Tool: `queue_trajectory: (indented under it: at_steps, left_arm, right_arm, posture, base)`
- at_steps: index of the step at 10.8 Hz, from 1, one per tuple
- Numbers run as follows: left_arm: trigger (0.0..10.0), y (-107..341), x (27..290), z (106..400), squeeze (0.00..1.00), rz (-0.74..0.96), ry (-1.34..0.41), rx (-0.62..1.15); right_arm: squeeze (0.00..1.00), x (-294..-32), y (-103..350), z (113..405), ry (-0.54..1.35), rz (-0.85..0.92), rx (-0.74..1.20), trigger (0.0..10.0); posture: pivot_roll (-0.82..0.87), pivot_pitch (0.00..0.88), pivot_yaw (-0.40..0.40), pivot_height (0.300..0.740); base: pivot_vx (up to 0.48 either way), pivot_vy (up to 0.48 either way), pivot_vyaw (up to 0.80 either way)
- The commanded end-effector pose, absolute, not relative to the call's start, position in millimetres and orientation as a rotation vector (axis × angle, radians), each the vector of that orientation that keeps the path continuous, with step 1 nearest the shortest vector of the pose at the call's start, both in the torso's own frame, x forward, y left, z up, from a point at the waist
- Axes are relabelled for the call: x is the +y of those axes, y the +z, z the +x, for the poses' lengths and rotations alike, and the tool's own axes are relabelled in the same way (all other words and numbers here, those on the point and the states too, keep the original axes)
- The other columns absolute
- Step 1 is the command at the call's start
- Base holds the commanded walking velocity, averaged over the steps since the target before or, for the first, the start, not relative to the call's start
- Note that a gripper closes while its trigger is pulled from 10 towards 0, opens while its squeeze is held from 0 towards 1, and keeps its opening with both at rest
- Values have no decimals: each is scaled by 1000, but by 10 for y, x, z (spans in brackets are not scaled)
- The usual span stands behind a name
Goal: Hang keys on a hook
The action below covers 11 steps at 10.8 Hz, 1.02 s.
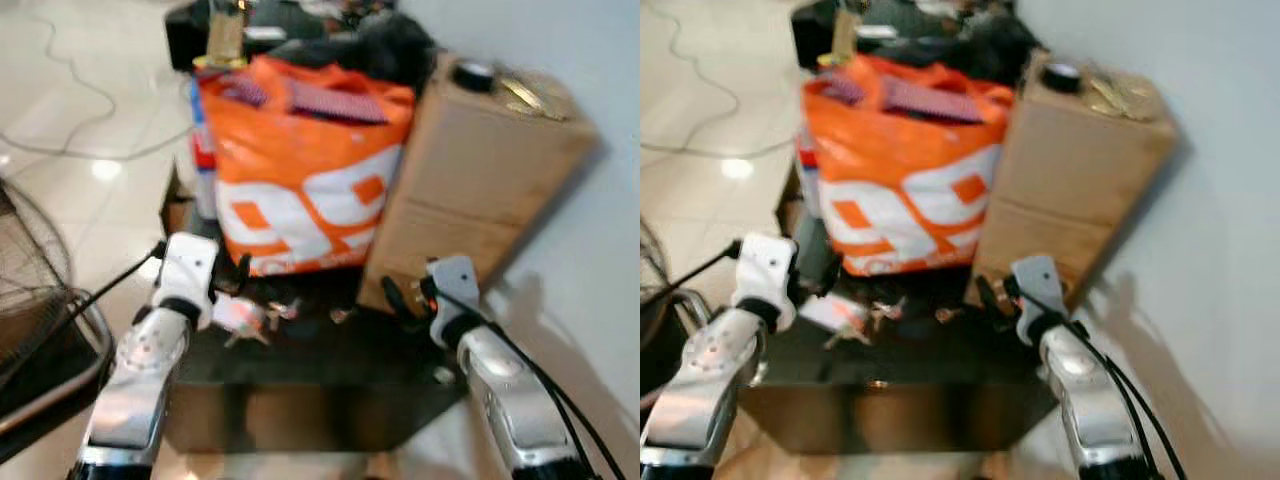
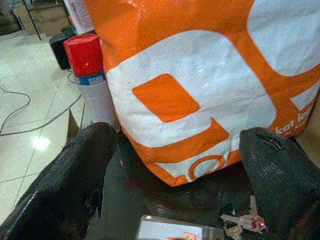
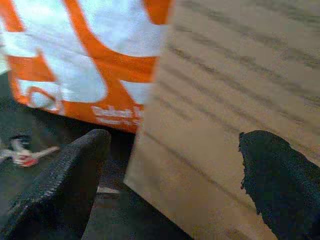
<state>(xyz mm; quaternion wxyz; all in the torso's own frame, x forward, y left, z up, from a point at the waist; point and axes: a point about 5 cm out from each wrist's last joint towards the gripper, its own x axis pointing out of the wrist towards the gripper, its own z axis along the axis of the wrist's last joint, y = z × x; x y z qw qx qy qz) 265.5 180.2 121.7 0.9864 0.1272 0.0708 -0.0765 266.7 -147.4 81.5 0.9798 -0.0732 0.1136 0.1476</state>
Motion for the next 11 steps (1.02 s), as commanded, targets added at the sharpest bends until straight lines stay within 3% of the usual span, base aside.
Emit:
queue_trajectory:
  at_steps: [1, 3, 8, 11]
  left_arm:
    - [10000, 1238, 1821, 2661, 86, 264, -143, 136]
    - [10000, 1230, 1837, 2647, 98, 259, -142, 140]
    - [10000, 1225, 1848, 2640, 90, 268, -134, 143]
    - [10000, 1209, 1851, 2659, 55, 280, -129, 152]
  right_arm:
    - [0, -1502, 809, 2670, 274, -140, 241, 10000]
    - [0, -1497, 752, 2651, 218, -105, 262, 10000]
    - [0, -1416, 771, 2661, 276, -183, 251, 10000]
    - [0, -1487, 739, 2678, 268, -186, 287, 10000]
  posture:
    - [52, 0, -110, 740]
    - [57, 0, -115, 740]
    - [60, 0, -119, 740]
    - [58, 0, -120, 740]
  base:
    - [0, 0, 0]
    - [0, 0, 0]
    - [268, 0, 768]
    - [0, 0, 0]
